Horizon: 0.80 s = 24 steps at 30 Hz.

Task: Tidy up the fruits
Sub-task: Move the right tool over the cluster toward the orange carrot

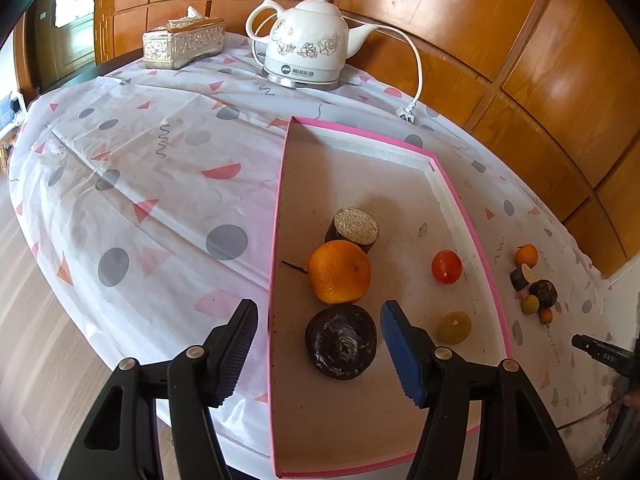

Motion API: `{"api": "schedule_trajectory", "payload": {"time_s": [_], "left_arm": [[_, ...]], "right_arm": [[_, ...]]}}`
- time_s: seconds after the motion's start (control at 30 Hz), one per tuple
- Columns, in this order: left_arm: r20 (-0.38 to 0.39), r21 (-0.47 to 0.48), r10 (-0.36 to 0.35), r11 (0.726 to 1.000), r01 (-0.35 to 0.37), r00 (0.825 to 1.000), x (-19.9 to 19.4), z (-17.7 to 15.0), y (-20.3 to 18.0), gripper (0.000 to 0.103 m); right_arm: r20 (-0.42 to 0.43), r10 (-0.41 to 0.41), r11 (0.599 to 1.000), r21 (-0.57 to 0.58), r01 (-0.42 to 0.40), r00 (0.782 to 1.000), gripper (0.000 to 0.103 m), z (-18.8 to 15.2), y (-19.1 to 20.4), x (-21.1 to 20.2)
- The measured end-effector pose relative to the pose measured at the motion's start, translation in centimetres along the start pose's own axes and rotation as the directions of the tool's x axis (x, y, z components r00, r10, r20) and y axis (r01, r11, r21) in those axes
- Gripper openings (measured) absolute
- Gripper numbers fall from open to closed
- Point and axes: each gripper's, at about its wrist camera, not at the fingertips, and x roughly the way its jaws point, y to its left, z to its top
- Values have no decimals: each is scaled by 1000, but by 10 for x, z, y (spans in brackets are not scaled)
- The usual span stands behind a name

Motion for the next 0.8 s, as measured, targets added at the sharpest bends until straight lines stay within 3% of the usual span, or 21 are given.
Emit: {"api": "schedule_trajectory", "payload": {"time_s": [0.4, 0.8], "left_arm": [[-7, -38, 11, 999, -11, 1000, 2, 5, 10, 64], [6, -87, 16, 996, -15, 1000, -3, 4, 24, 64]], "right_arm": [[-16, 34, 997, -74, -35, 999, 35, -1, 26, -4], [-26, 83, 993, -77, -84, 996, 35, -1, 58, 0]]}}
